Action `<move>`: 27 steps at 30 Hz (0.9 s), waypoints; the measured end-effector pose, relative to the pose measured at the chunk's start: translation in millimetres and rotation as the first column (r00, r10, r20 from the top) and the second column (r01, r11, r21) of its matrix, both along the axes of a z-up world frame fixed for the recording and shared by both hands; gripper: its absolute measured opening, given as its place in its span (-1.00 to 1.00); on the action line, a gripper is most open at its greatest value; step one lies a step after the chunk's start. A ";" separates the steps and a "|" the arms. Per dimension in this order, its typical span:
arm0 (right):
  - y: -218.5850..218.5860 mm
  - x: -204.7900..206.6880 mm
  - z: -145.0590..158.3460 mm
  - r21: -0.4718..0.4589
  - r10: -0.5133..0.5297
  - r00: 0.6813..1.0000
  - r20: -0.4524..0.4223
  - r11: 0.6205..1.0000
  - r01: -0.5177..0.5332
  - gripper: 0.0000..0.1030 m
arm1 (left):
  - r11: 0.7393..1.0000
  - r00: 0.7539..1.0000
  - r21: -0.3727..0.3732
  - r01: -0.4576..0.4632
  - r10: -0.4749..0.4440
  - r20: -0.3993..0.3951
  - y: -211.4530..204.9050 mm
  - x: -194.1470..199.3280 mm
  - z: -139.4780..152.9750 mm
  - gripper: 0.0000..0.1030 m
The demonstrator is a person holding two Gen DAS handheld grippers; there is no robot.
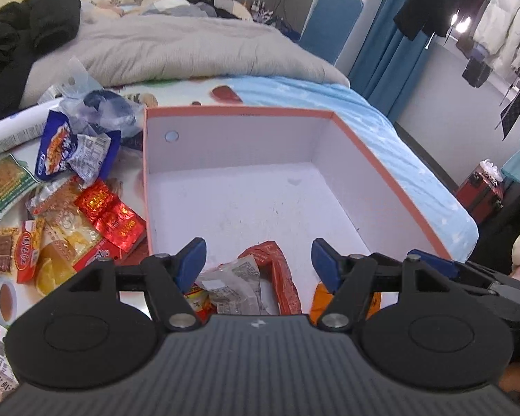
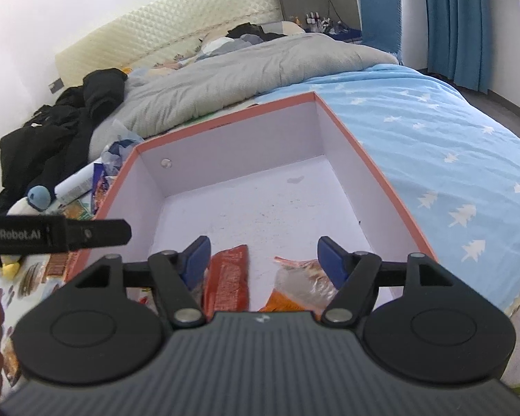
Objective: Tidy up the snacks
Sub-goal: 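Open both grippers in the box and withdraw toward the snack pile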
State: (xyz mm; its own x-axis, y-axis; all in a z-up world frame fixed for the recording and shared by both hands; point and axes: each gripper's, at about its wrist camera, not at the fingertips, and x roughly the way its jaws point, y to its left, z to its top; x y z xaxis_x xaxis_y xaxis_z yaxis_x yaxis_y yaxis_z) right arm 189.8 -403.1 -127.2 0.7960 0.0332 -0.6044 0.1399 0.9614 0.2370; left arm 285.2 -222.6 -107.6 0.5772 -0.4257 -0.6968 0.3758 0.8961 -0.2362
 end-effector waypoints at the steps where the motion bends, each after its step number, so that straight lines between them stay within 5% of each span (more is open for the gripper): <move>1: 0.6 -2.6 1.2 -0.001 0.002 1.000 0.005 1.000 -0.002 0.36 | 1.000 1.000 -0.002 -0.001 0.001 0.011 1.6 -4.5 2.6 0.40; 10: 11.6 -35.5 13.3 0.028 0.015 0.998 0.061 0.999 -0.017 0.36 | 1.000 0.994 0.019 -0.014 0.012 0.108 17.6 -50.3 25.1 0.40; 27: 47.4 -89.1 42.0 0.042 0.104 0.983 0.154 0.993 -0.112 0.36 | 0.996 0.980 -0.021 -0.087 0.090 0.175 72.2 -119.2 39.2 0.40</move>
State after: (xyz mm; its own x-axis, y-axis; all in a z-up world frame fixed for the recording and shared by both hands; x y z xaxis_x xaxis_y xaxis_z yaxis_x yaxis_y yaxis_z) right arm 100.7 -355.8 -85.3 0.8680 0.1511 -0.4731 -0.0052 0.9553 0.2956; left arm 165.9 -150.4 -68.4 0.7260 -0.3759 -0.5759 0.3319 0.9249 -0.1853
